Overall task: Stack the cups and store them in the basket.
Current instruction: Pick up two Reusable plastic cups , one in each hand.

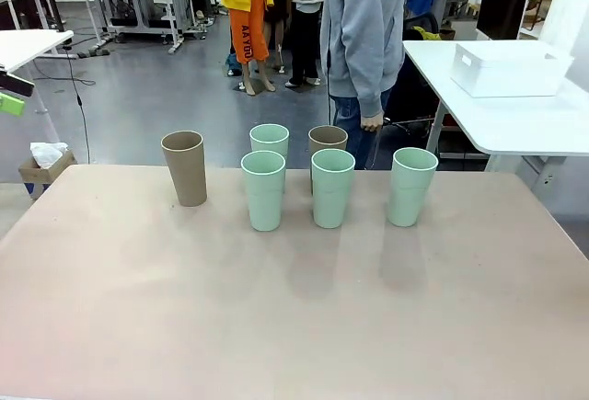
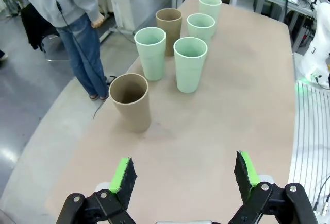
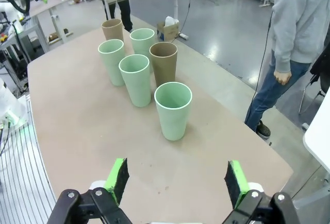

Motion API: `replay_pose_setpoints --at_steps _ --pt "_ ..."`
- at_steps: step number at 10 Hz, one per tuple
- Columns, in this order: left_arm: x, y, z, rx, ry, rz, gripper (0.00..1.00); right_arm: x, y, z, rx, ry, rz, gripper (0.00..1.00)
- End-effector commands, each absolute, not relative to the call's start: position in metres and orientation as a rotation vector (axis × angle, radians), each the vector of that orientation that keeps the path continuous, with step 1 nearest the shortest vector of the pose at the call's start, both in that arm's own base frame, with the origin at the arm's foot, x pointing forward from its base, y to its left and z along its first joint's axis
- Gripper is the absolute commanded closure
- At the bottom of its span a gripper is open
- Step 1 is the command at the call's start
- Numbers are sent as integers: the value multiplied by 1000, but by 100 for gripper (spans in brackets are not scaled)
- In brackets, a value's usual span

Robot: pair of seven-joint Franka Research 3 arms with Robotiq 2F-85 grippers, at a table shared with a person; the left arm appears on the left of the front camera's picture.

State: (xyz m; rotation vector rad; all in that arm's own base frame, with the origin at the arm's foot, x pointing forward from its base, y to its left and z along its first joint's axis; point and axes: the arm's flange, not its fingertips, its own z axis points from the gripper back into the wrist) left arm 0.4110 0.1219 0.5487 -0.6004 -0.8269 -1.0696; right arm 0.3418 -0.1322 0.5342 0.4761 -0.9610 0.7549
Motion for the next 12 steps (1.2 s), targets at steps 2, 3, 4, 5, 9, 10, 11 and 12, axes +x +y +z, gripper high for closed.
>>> replay_pose_setpoints --at_steps 2,3,4,5,9,10,11,12 --pt "411 123 548 -636 -844 -1074 0 340 -134 537 469 -982 782 0" --pt "411 123 548 -636 -844 -1074 0 340 -134 537 469 -982 782 0" --pt "411 123 548 -636 -844 -1074 0 340 -134 537 469 -982 782 0" --pt "411 123 548 -636 -844 -1074 0 340 -134 537 469 -982 782 0" --pt "411 123 548 -636 -844 -1074 0 340 -134 537 469 -982 782 0" --pt "411 123 548 -636 -844 -1074 0 340 -134 537 469 -982 782 0" --pt "411 123 548 -636 -844 -1074 0 340 -134 537 469 -982 782 0" --pt "411 123 548 -636 -844 -1074 0 340 -134 537 469 -982 782 0"
